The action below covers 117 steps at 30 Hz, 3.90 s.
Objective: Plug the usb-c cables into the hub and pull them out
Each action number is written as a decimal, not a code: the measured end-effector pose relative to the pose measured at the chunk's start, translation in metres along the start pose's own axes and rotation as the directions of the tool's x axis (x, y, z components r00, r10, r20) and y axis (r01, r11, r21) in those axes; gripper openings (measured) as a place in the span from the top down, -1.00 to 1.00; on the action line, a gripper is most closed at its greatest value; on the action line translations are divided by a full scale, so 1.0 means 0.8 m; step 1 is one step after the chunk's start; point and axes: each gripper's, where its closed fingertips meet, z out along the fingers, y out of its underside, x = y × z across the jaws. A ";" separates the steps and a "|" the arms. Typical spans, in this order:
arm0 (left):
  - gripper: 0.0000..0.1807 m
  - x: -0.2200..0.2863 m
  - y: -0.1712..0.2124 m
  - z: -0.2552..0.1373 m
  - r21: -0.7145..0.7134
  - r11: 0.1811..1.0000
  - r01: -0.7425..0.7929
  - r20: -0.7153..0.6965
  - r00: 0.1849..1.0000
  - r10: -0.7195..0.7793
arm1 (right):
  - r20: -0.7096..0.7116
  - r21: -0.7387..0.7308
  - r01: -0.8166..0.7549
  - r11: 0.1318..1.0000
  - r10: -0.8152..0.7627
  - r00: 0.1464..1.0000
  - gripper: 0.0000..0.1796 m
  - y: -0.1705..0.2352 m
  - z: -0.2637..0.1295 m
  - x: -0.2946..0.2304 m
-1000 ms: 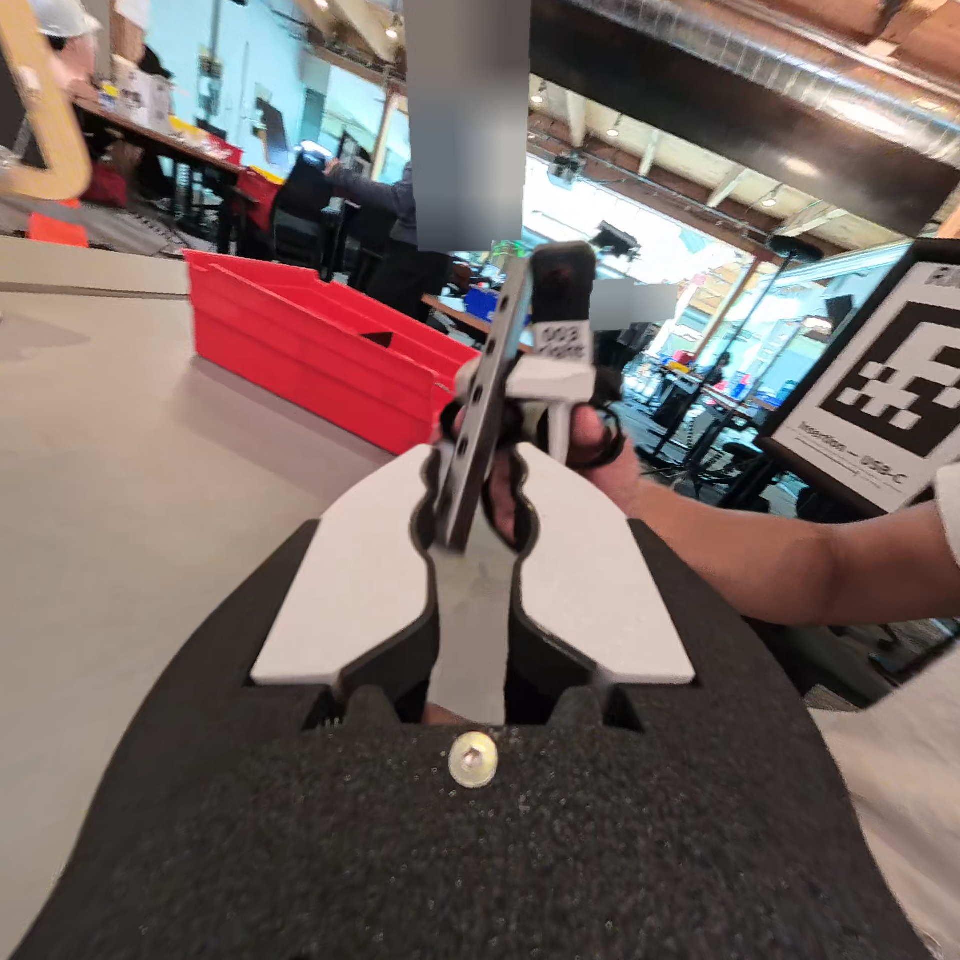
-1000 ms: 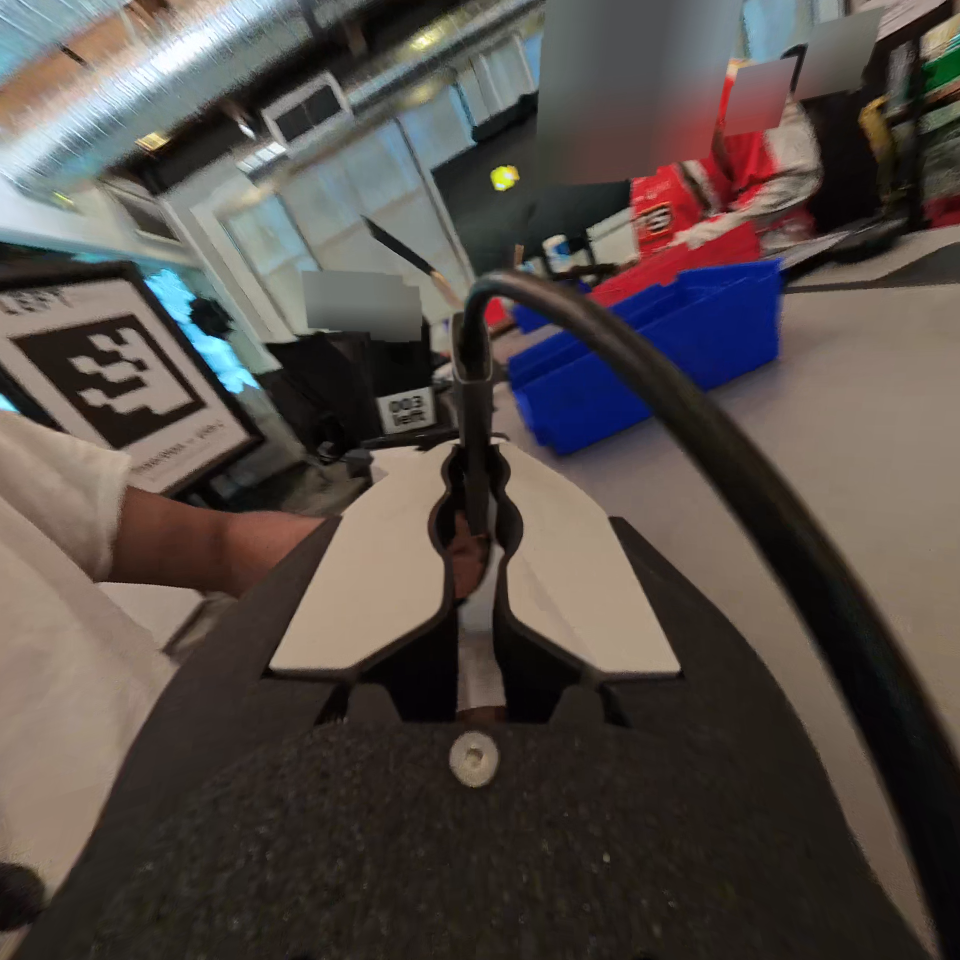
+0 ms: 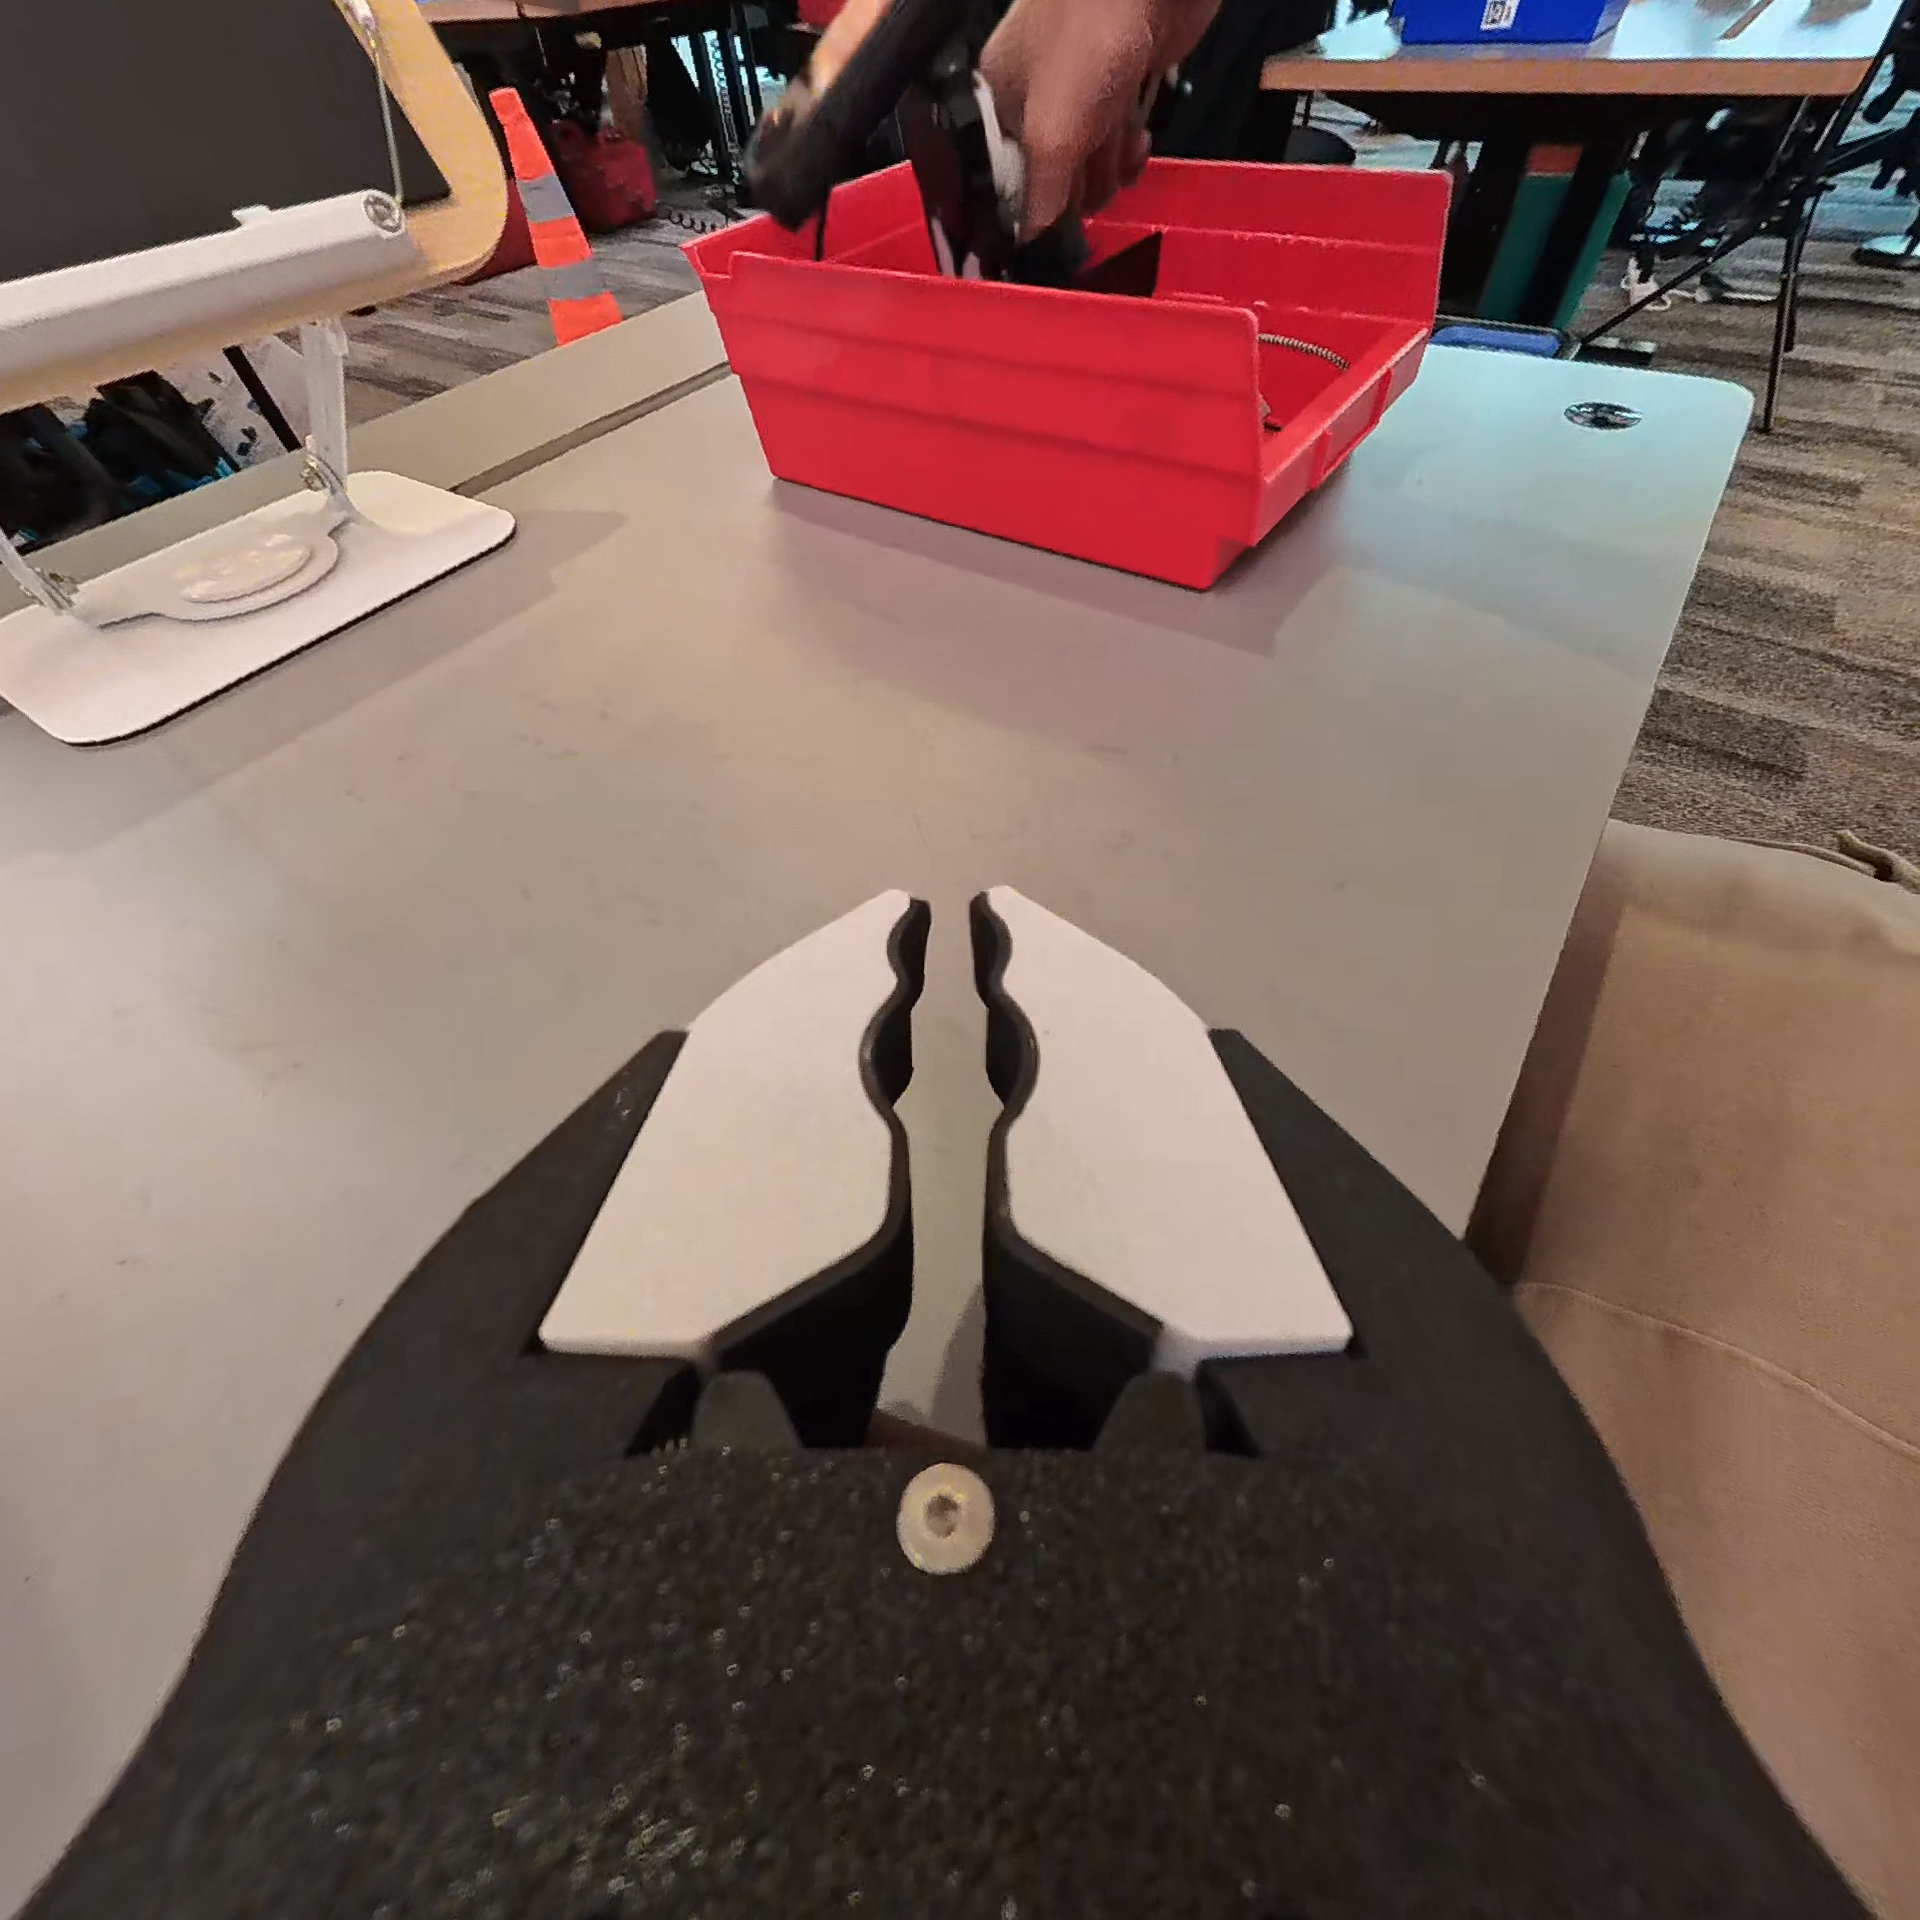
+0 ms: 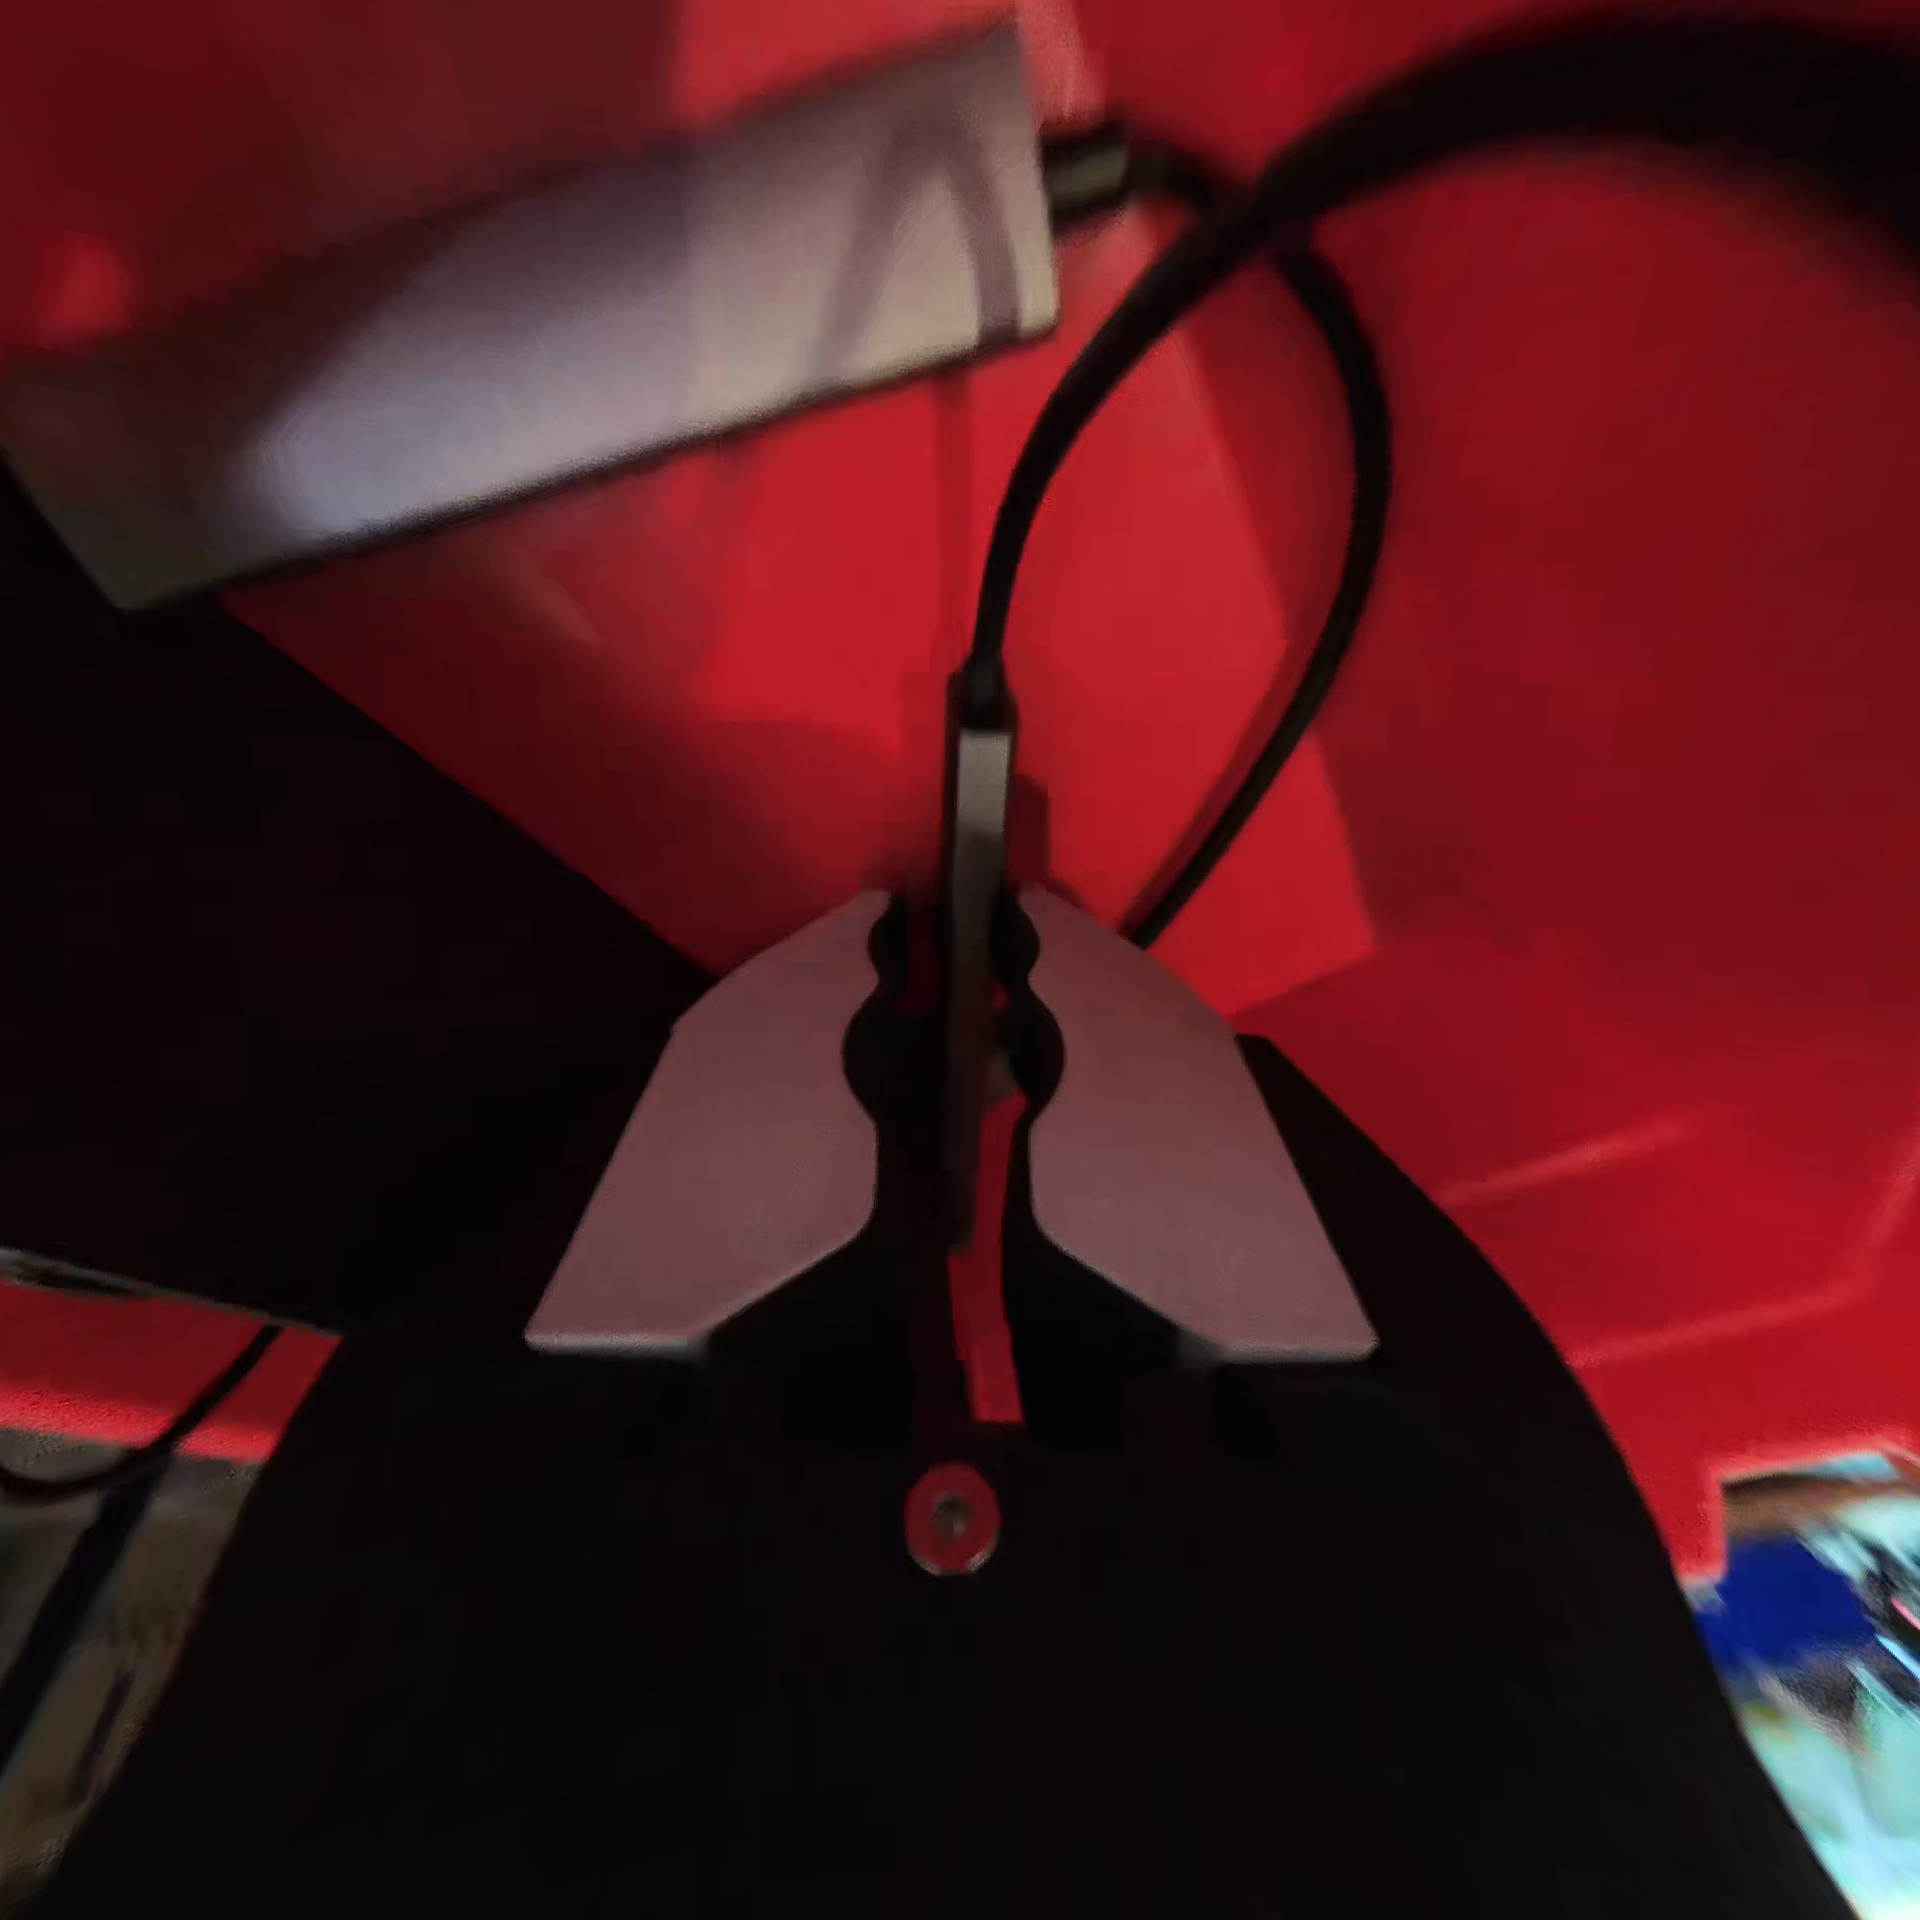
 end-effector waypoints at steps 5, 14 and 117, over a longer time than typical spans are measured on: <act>0.84 -0.013 0.007 0.002 -0.009 1.000 0.017 0.024 1.000 -0.017 | 0.088 0.282 -0.060 0.958 0.037 0.995 0.61 -0.025 -0.058 -0.004; 0.66 -0.089 -0.033 -0.054 0.152 0.988 0.021 0.318 0.946 -0.069 | -0.198 0.776 -0.031 0.630 0.289 0.936 0.61 0.040 -0.268 -0.049; 0.54 0.053 -0.039 0.091 -0.076 0.988 0.132 0.237 0.965 -0.110 | 0.285 0.950 -0.246 -0.190 0.849 0.445 0.50 0.126 -0.165 -0.295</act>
